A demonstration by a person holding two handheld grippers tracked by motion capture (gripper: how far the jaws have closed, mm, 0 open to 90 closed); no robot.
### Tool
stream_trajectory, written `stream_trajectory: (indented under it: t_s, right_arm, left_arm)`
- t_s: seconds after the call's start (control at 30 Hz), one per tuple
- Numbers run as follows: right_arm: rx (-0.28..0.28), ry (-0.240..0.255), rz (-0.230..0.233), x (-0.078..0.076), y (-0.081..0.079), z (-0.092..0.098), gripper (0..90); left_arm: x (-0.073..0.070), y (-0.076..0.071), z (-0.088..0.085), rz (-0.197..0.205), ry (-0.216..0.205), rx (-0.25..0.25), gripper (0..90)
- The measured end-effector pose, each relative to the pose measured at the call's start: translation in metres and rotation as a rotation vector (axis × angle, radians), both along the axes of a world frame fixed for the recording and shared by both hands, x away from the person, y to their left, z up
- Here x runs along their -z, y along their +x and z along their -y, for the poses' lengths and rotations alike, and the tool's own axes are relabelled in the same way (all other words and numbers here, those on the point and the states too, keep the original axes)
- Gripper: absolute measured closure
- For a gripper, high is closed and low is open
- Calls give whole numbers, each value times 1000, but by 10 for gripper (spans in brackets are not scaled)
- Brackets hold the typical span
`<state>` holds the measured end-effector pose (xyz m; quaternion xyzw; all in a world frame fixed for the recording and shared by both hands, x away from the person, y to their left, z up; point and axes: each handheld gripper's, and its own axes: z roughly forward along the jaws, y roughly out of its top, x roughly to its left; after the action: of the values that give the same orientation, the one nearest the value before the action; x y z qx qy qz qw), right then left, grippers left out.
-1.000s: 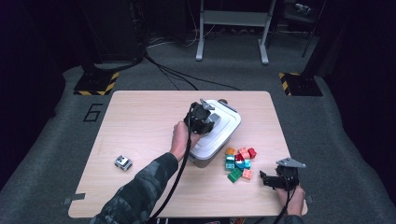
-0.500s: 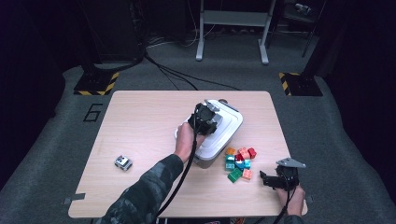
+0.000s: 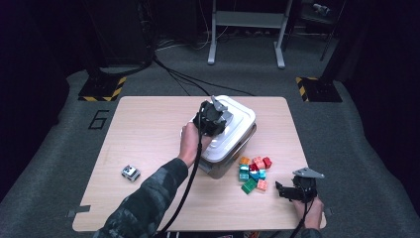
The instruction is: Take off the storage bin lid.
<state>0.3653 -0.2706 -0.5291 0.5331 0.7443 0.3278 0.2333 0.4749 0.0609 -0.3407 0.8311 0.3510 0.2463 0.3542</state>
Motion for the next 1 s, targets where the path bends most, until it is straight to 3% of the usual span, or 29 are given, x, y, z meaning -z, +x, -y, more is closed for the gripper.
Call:
stream_trajectory:
  t_s: [0.4, 1.0]
  right_arm:
    - [-1, -2, 1, 0, 0, 0, 87]
    - [0, 3, 2, 0, 1, 0, 83]
  left_arm:
    - [-23, 17, -30, 33, -16, -49, 668]
    - [-35, 49, -93, 68, -33, -169, 668]
